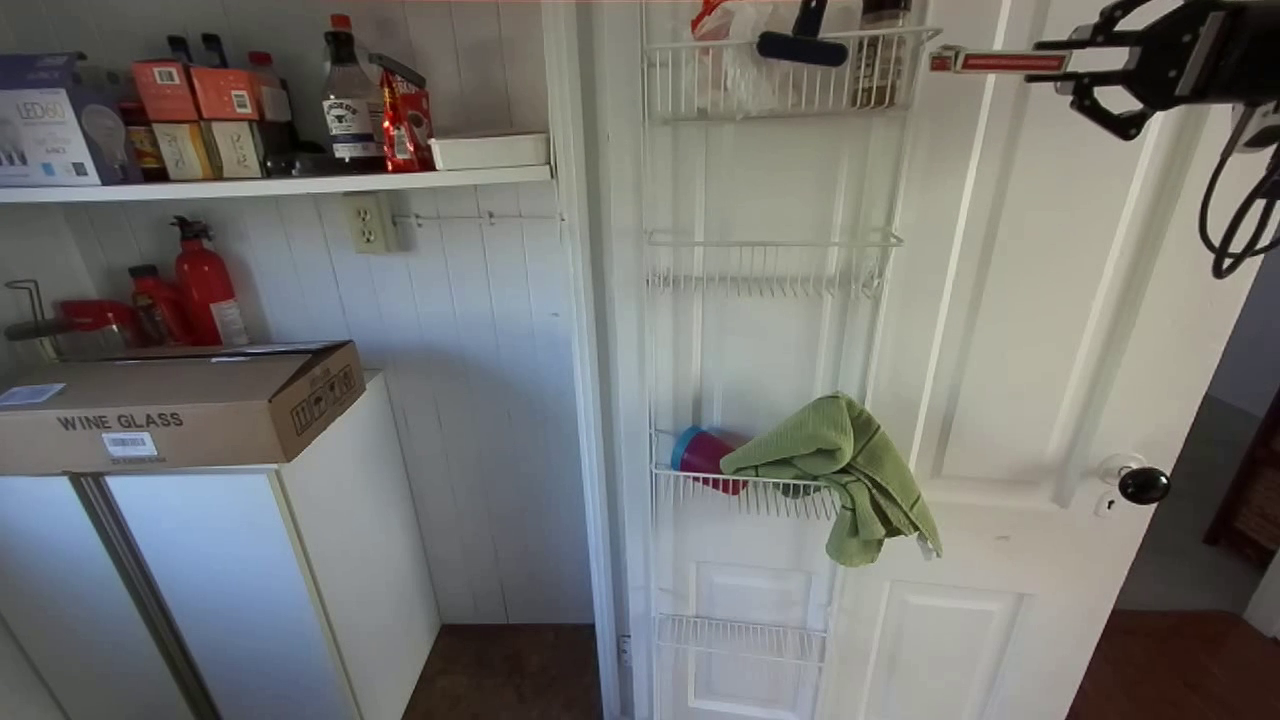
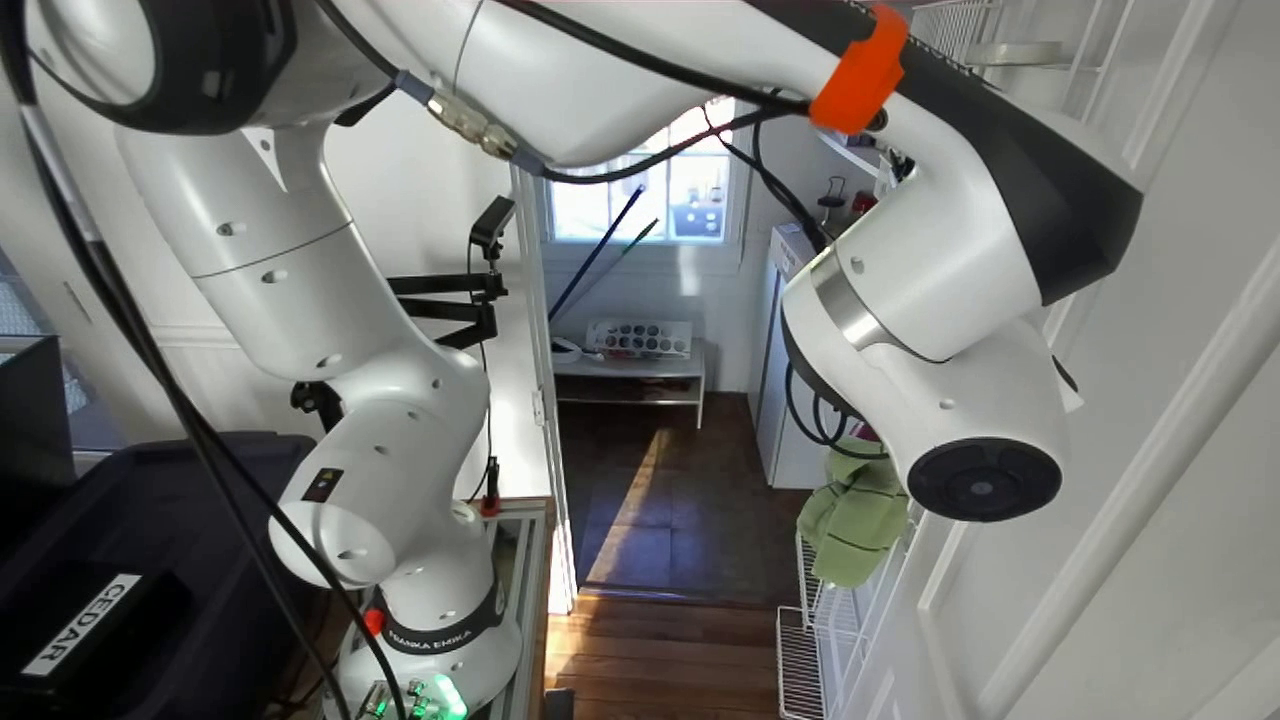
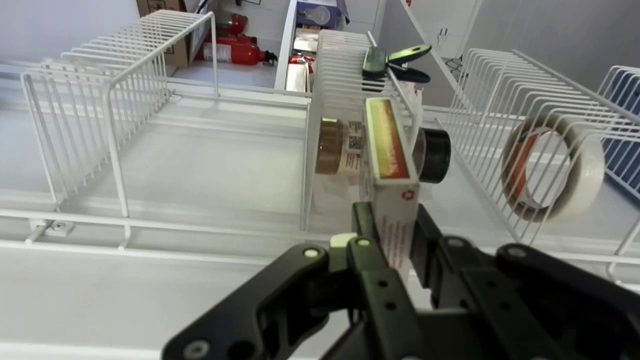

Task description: Remove the playing cards deck case from the second top rack and move into onto the top rack of the pantry door rack

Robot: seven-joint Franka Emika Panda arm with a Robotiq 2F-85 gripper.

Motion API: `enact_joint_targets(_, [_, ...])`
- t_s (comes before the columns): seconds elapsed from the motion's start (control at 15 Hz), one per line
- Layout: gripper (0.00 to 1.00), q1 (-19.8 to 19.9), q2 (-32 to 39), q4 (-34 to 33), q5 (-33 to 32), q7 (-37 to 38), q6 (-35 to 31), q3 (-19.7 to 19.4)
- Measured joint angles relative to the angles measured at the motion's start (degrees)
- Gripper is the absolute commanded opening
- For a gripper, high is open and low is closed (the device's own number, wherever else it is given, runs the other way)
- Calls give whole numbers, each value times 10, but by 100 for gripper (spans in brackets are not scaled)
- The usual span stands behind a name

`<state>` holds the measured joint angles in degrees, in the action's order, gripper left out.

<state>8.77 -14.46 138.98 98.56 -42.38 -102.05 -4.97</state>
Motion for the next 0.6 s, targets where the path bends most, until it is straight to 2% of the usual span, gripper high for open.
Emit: enact_joint_targets(0.6, [5,-24,44,-37,38,1,-81,31])
